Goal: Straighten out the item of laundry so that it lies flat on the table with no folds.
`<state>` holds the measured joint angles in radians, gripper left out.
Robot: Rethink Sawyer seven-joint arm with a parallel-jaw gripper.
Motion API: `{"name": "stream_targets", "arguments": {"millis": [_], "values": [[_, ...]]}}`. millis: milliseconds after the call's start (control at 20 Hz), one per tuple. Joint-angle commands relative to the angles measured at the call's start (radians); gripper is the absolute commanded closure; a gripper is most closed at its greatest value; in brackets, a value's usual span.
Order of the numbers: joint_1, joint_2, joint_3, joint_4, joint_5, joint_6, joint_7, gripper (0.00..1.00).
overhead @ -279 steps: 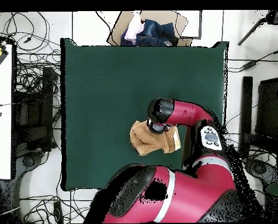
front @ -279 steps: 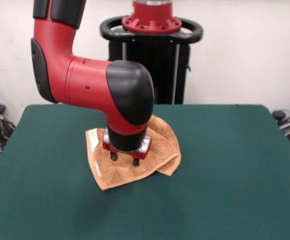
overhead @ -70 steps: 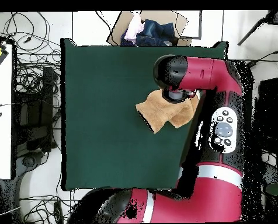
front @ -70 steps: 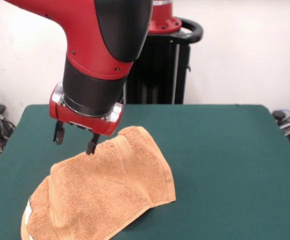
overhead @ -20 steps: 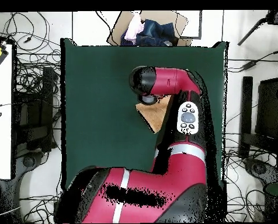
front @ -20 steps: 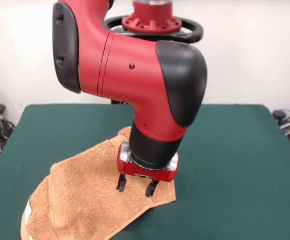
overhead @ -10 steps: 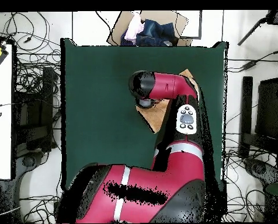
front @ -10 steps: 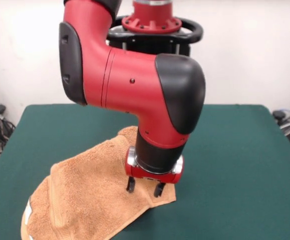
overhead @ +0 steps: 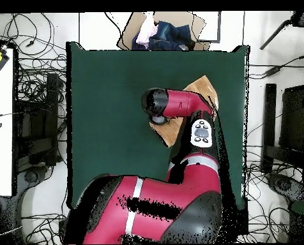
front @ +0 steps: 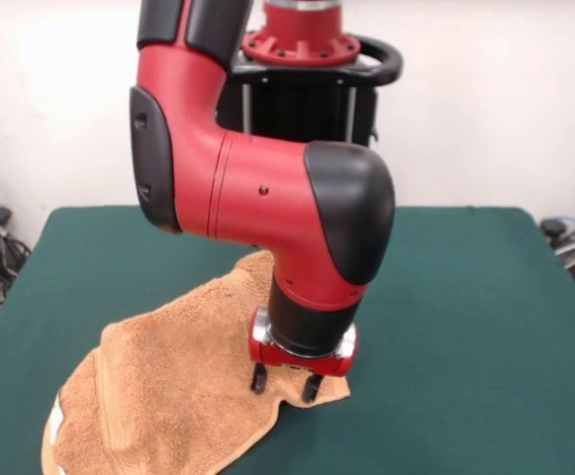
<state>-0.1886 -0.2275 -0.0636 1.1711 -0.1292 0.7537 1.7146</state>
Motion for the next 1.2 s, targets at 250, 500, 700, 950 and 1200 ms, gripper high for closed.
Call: {"name": "stream_targets", "arguments": {"millis": [250,500,700,950,1200], "values": [[0.035,0.093,-0.024,0.132,0.043,-0.142,0.300,0.00],[0.043,0.133,-0.037,0.101,0.043,-0.174,0.310,0.00],[0.038,0.130,-0.031,0.118,0.051,-0.236,0.303,0.00],[0.052,0.134,-0.052,0.108,0.062,-0.224,0.306,0.00],[0.066,0.137,-0.070,0.104,0.061,-0.236,0.301,1.00]]}}
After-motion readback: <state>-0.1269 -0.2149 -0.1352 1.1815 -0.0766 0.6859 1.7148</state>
